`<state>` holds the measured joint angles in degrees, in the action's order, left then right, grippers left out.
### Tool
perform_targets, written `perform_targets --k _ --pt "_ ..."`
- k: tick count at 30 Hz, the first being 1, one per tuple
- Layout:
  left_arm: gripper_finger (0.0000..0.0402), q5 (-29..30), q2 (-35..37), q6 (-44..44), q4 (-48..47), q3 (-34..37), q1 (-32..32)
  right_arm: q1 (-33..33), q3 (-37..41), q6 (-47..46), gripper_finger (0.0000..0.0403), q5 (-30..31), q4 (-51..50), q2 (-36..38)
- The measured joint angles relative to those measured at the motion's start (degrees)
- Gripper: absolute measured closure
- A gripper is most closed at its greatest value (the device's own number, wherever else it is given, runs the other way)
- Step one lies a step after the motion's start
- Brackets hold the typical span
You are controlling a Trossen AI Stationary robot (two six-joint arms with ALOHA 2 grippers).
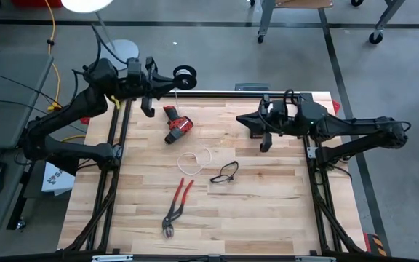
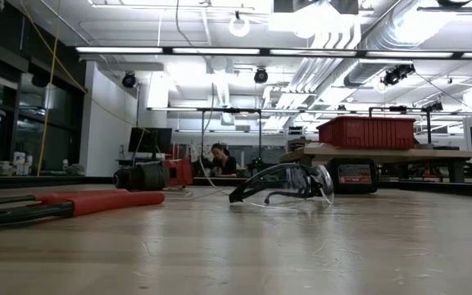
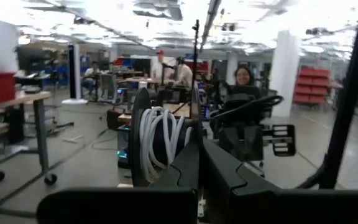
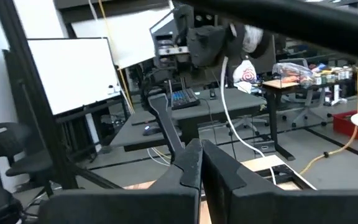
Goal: Coil cords
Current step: Coil the white wire onto the black spool
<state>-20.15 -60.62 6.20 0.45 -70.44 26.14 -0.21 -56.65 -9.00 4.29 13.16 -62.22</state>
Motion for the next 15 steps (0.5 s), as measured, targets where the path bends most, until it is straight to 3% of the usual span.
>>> perform_targets --k 6,15 --pt "0.0401 -5.2 -0.1 -1.8 0.0 -0.9 1.4 -0.2 -2.4 -0.8 0.0403 0.2 -0.1 -3.4" --pt "0.0401 -5.8 -1.9 0.6 1.2 -0.9 2.5 -0.1 -4.4 -1.7 0.0403 0.0 -0.4 -6.0"
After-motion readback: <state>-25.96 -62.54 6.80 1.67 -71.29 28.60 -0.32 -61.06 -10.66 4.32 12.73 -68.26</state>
